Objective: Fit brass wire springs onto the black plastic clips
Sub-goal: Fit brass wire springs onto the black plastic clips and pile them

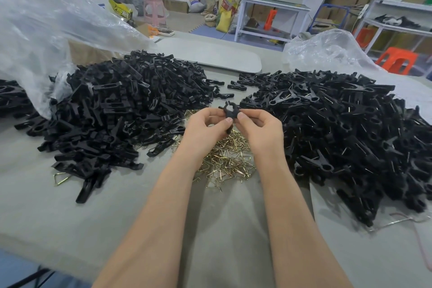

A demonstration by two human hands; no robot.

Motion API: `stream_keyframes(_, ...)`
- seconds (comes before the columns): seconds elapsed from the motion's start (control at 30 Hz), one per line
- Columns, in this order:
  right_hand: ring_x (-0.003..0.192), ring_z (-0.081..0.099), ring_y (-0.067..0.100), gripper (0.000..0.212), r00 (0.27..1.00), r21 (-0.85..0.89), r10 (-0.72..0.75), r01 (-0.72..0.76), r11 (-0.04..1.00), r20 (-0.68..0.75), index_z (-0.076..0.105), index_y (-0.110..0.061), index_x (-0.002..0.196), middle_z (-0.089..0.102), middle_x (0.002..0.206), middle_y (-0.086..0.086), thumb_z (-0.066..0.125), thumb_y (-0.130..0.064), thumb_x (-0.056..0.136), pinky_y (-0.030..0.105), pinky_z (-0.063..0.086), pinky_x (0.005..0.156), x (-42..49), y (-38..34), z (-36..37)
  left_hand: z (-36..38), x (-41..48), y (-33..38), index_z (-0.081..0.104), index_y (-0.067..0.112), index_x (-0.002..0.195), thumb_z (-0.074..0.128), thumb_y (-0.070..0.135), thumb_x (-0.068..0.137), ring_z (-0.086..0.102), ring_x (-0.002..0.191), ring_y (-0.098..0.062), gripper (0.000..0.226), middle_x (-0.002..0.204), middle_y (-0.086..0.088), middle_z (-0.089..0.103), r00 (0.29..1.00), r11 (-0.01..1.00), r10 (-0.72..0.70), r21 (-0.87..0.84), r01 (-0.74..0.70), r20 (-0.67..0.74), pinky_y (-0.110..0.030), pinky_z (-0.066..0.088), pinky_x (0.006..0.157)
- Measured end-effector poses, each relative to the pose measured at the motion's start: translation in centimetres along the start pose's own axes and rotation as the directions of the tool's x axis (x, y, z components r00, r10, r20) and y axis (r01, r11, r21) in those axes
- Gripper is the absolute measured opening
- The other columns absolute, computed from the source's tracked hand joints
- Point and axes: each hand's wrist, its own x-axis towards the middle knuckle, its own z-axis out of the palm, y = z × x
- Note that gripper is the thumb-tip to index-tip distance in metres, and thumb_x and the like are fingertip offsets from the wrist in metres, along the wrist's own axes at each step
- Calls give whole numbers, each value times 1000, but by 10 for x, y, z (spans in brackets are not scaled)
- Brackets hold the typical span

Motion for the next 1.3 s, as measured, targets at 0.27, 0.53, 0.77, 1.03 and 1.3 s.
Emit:
stream_keyframes(0.27, 77, 69, 6, 21, 994, -4, -4, 5, 1000, 108, 68, -25, 81, 72, 75, -6, 64, -5, 88, 19, 53, 73, -2, -5, -7, -1, -2, 2, 66, 15, 95, 65, 14, 89, 69, 77, -7, 6, 81, 1, 70, 1000, 1000, 15, -20, -15, 7, -20, 55, 70)
stream_keyframes(0.53, 65, 63, 6, 28, 901, 398, 56, -245, 884, 431, 75, -7, 81, 73, 80, 5, 52, 7, 89, 15, 52, 64, -1, -15, -14, -2, -8, 10, 67, 13, 100, 59, 13, 92, 61, 78, -9, 11, 82, 0, 66, 978, 971, -4, -231, 53, 208, -22, 53, 74)
stream_keyframes(0.77, 67, 63, 12, 6, 974, 113, 74, -100, 989, 212, 64, -8, 84, 68, 76, 5, 63, -2, 87, 29, 55, 75, -1, -8, -4, -3, -7, 12, 68, 9, 92, 63, 12, 89, 61, 64, -6, 7, 76, -2, 64, 990, 965, -78, -242, 105, 121, -15, 51, 59)
stream_keyframes(1.03, 75, 57, 20, 15, 931, 182, 101, -173, 968, 350, 69, -5, 89, 68, 80, 13, 55, -5, 92, 25, 50, 66, -3, -14, -9, -5, -10, 16, 64, 13, 86, 71, 27, 79, 58, 56, -6, 18, 67, 0, 61, 991, 967, -1, -254, 35, 133, -16, 49, 54)
stream_keyframes(1.3, 76, 67, 12, 15, 964, 171, 147, -187, 967, 223, 63, -9, 101, 71, 88, 4, 56, -21, 94, 23, 55, 70, -4, -15, -8, -5, -9, 20, 59, 10, 82, 68, 37, 72, 60, 55, -7, 31, 63, 0, 60, 993, 914, 97, -390, -114, -65, -14, 49, 52)
